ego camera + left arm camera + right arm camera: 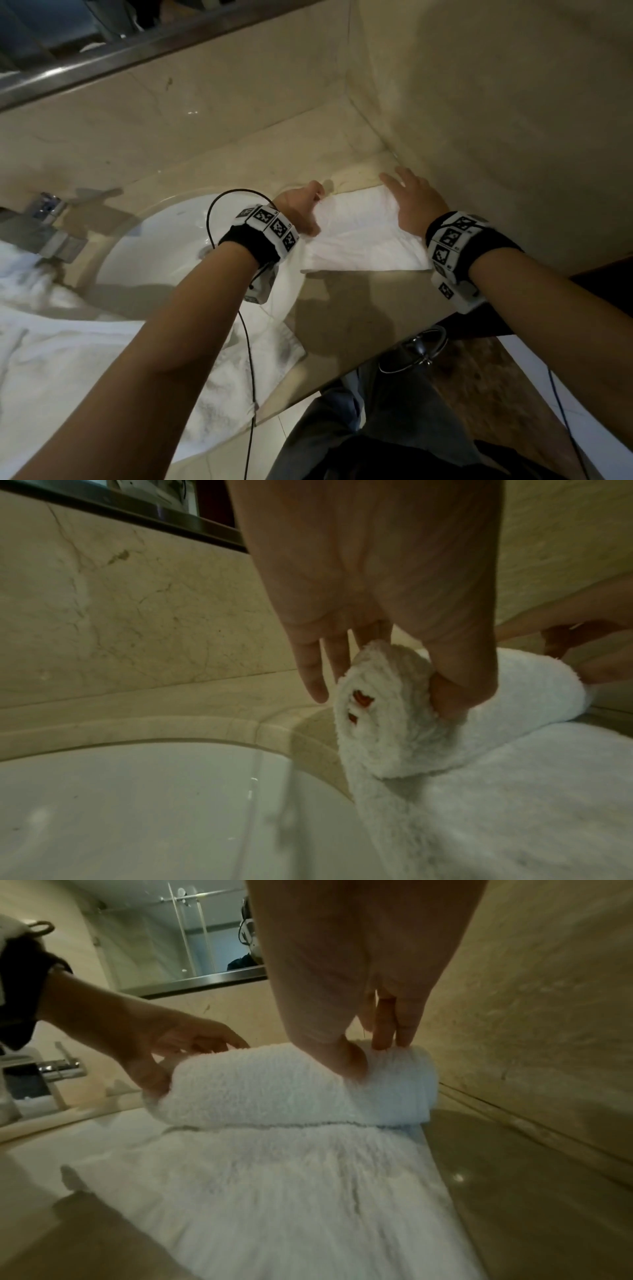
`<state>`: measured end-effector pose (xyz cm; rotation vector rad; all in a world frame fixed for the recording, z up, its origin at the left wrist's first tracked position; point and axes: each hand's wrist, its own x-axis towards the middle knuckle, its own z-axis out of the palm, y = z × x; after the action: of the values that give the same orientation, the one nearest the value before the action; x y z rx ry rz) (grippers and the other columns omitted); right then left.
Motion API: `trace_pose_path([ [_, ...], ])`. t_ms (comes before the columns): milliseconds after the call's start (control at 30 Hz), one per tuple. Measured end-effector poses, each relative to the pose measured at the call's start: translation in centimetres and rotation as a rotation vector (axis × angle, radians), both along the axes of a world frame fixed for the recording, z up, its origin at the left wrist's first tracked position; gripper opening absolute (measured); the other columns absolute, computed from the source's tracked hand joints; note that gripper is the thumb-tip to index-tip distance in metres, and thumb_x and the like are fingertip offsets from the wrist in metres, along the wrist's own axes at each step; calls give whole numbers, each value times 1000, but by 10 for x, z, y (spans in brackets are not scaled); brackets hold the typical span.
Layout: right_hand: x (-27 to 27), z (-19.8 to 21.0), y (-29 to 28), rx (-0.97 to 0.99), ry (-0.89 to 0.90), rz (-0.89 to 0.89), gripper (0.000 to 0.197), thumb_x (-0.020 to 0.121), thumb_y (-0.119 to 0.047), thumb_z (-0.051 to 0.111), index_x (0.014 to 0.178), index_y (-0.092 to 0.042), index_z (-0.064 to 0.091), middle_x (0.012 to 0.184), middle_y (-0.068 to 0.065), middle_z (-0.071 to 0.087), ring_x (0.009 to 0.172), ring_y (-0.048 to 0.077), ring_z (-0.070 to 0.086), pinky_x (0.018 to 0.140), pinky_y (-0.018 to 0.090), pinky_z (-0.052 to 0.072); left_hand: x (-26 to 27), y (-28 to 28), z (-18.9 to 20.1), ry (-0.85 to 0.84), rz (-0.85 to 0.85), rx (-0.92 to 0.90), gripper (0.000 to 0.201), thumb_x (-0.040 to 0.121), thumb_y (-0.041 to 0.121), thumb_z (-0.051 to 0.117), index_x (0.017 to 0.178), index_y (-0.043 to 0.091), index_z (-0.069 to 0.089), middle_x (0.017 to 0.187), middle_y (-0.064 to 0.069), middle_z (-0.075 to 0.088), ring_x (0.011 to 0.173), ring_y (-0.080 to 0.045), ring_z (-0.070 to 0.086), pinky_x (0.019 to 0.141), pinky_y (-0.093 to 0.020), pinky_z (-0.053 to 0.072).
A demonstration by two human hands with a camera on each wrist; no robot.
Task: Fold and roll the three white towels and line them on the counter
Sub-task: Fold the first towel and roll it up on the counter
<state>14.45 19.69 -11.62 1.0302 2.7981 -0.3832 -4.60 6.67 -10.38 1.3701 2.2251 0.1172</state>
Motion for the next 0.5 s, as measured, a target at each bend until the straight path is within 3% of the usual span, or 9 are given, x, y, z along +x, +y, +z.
trace_pose_path([
  [67,-5,5,1,-5,-134,6,73,86,-1,50,149,-15,16,153,11,20,135,36,25,108,40,33,4,2,0,1,-10,-21,86,68,13,76,141,23,33,132,-3,51,123,-26,49,103,-33,41],
  [167,-10,12,0,86,-227,47,59,84,-4,53,140,-9,32,137,14,38,127,32,34,100,39,37,6,-1,-4,53,-74,-34,79,72,18,73,141,29,38,129,-6,42,124,-26,41,106,-38,37],
  [233,-9,14,-3,197,-258,78,52,81,-9,58,130,-9,42,131,12,41,122,30,37,95,38,36,5,-6,-8,7,-29,-34,77,75,18,71,142,33,35,128,-9,43,120,-26,44,104,-37,39],
  [333,-1,11,-4,249,-256,88,53,76,-24,64,123,-9,46,126,11,42,116,30,39,92,39,35,5,-12,-9,-106,6,-43,80,78,14,70,144,35,30,113,-6,59,105,-25,58,87,-30,46],
  [400,5,5,-3,136,-217,38,60,74,-29,66,125,-10,42,127,13,40,116,32,38,93,40,37,7,-12,-7,-123,50,-40,80,78,13,70,144,33,29,115,-7,59,103,-27,61,80,-30,48],
  [500,10,2,-3,-155,-134,-98,65,73,-25,69,126,-11,35,124,15,46,108,34,49,87,39,45,8,-17,-11,-172,204,-9,78,75,14,72,141,24,31,121,-14,57,103,-32,61,83,-37,54],
])
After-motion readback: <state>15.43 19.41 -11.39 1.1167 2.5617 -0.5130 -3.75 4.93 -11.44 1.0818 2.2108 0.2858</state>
